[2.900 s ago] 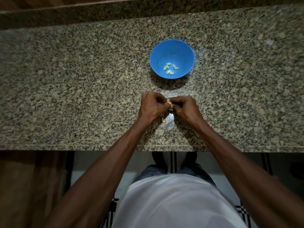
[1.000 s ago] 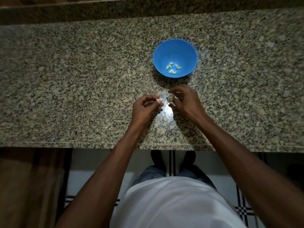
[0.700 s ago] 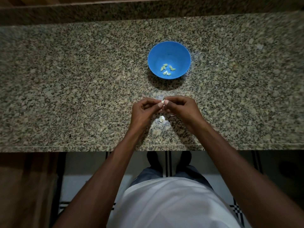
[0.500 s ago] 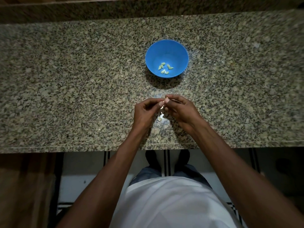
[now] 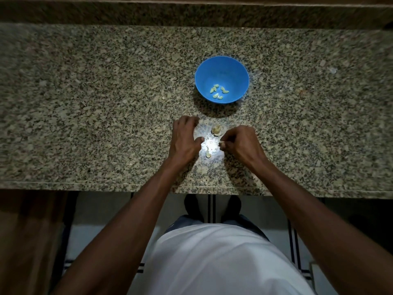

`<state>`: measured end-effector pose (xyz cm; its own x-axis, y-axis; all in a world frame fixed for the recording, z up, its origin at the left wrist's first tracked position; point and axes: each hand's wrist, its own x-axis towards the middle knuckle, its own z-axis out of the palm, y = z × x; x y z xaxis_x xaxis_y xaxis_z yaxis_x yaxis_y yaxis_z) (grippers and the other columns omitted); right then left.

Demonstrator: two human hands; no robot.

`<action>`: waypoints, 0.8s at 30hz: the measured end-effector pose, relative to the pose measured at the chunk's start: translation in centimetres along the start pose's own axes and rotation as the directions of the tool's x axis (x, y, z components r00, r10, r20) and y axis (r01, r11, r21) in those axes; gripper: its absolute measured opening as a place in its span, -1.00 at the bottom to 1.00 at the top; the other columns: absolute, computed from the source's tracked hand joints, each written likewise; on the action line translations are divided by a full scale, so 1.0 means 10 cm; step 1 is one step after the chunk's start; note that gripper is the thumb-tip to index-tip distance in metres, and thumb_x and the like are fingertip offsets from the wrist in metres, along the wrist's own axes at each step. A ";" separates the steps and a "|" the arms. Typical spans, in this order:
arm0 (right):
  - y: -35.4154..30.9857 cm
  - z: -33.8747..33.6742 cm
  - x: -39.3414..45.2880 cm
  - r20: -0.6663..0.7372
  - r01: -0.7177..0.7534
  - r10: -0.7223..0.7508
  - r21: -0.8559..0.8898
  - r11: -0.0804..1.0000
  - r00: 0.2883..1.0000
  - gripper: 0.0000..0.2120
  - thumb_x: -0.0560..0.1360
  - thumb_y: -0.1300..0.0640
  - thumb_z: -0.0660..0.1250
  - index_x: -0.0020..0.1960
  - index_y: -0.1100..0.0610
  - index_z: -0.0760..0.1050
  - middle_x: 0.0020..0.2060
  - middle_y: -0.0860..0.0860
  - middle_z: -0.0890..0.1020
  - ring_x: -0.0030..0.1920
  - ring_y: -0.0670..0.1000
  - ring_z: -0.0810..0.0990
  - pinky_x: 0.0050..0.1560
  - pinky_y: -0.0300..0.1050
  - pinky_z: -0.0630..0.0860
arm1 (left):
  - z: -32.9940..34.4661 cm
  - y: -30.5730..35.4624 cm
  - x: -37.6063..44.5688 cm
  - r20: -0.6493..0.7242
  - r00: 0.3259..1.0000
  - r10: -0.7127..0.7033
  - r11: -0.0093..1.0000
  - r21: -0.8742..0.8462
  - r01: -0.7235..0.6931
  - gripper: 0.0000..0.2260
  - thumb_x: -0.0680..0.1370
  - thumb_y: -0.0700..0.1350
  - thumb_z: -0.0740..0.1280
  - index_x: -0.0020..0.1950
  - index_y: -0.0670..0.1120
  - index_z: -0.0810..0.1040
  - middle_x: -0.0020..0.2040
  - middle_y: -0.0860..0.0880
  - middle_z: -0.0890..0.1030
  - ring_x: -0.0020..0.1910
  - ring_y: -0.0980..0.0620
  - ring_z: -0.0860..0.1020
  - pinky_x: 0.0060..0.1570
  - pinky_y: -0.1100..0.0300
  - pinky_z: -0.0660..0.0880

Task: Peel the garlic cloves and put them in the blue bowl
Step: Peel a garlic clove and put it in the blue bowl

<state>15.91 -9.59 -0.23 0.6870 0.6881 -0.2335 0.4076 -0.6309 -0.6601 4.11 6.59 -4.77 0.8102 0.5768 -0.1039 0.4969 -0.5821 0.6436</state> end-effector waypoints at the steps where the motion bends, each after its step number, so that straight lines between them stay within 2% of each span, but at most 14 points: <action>1: -0.01 0.00 0.00 0.011 0.004 -0.004 -0.032 0.999 1.000 -0.92 0.49 0.37 0.49 -0.11 0.24 0.74 -0.28 0.05 0.73 -0.31 -0.09 0.71 -0.28 -0.23 0.66 | -0.01 -0.01 0.01 0.015 1.000 0.020 0.999 0.050 -0.021 -0.40 0.50 0.08 0.45 0.48 -0.13 0.45 0.43 -0.16 0.43 0.43 -0.16 0.32 0.38 -0.15 0.41; 4: -0.05 0.03 0.04 0.026 0.038 -0.034 -0.150 0.988 0.999 -0.90 0.40 0.37 0.42 -0.18 0.26 0.71 -0.27 0.19 0.72 -0.27 0.15 0.72 -0.27 0.11 0.69 | -0.05 -0.07 0.03 0.067 0.998 0.005 0.991 0.135 -0.014 -0.20 0.45 0.37 0.20 0.57 -0.07 0.41 0.60 -0.18 0.30 0.59 -0.23 0.18 0.52 -0.22 0.23; 6: -0.08 0.06 0.04 0.032 0.046 -0.040 -0.216 0.975 0.999 -0.90 0.40 0.34 0.42 -0.19 0.23 0.71 -0.28 0.16 0.71 -0.30 0.16 0.70 -0.29 0.13 0.67 | -0.05 -0.10 0.03 0.111 0.994 -0.018 0.987 0.163 -0.001 -0.12 0.41 0.46 0.08 0.61 -0.01 0.36 0.65 -0.15 0.24 0.64 -0.24 0.10 0.56 -0.26 0.15; 9: -0.11 0.08 0.03 0.040 0.091 -0.083 -0.307 0.947 0.996 -0.87 0.42 0.32 0.48 -0.20 0.11 0.72 -0.27 0.04 0.68 -0.33 0.03 0.64 -0.26 0.03 0.66 | -0.02 -0.16 -0.01 0.147 0.989 0.001 0.975 0.219 -0.033 -0.21 0.54 0.43 0.05 0.67 0.03 0.24 0.70 -0.11 0.12 0.68 -0.21 -0.02 0.60 -0.28 0.06; 12: -0.14 0.08 -0.01 0.077 0.170 -0.152 -0.381 0.909 0.985 -0.88 0.50 0.28 0.42 -0.16 0.14 0.68 -0.27 0.07 0.66 -0.32 0.04 0.61 -0.31 -0.03 0.60 | 0.06 -0.28 -0.06 0.140 0.988 0.059 0.957 0.274 -0.096 -0.38 0.70 0.27 0.10 0.71 0.09 0.07 0.72 -0.05 -0.04 0.69 -0.14 -0.16 0.63 -0.23 -0.08; 15: -0.12 0.11 0.00 0.099 0.246 -0.227 -0.466 0.850 0.969 -0.77 0.57 0.26 0.34 -0.27 0.20 0.49 -0.35 0.11 0.53 -0.39 0.10 0.51 -0.40 0.02 0.50 | 0.07 -0.31 -0.09 0.128 0.987 0.097 0.957 0.260 -0.128 -0.40 0.72 0.25 0.08 0.72 0.12 0.02 0.72 -0.01 -0.10 0.69 -0.08 -0.22 0.61 -0.14 -0.19; 17: -0.10 0.12 0.02 0.110 0.306 -0.290 -0.477 0.824 0.951 -0.71 0.56 0.30 0.29 -0.29 0.12 0.32 -0.39 0.08 0.40 -0.43 0.07 0.37 -0.43 -0.01 0.35 | 0.08 -0.32 -0.10 0.118 0.987 0.109 0.956 0.258 -0.137 -0.41 0.72 0.24 0.09 0.72 0.11 0.02 0.72 -0.01 -0.10 0.69 -0.08 -0.21 0.61 -0.11 -0.20; 20: -0.16 0.10 0.04 0.157 0.371 -0.337 -0.471 0.801 0.928 -0.65 0.56 0.36 0.28 -0.27 0.07 0.24 -0.42 0.04 0.28 -0.43 0.07 0.33 -0.44 0.02 0.33 | 0.10 -0.32 -0.11 0.119 0.988 0.097 0.957 0.260 -0.125 -0.41 0.73 0.22 0.09 0.72 0.11 0.01 0.72 -0.01 -0.11 0.69 -0.08 -0.22 0.62 -0.12 -0.21; 22: -0.25 0.09 0.04 0.199 0.392 -0.338 -0.481 0.784 0.920 -0.67 0.58 0.38 0.26 -0.24 0.09 0.25 -0.40 0.00 0.19 -0.38 0.08 0.32 -0.36 0.04 0.26 | 0.11 -0.32 -0.10 0.121 0.988 0.094 0.960 0.252 -0.123 -0.42 0.73 0.20 0.09 0.72 0.11 0.00 0.72 -0.01 -0.12 0.69 -0.09 -0.23 0.62 -0.11 -0.23; 24: -0.32 0.09 0.05 0.235 0.392 -0.314 -0.505 0.769 0.920 -0.74 0.61 0.36 0.26 -0.17 0.13 0.31 -0.35 0.03 0.23 -0.29 0.10 0.33 -0.25 0.02 0.23 | 0.12 -0.32 -0.10 0.116 0.989 0.092 0.959 0.257 -0.119 -0.42 0.74 0.20 0.09 0.72 0.11 0.01 0.72 -0.01 -0.12 0.69 -0.09 -0.22 0.61 -0.10 -0.25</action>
<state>14.44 -6.86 1.15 0.3621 0.9155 -0.1753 0.8864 -0.3964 -0.2390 2.04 7.21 -7.64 0.8829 0.4506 -0.1317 0.4600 -0.7743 0.4347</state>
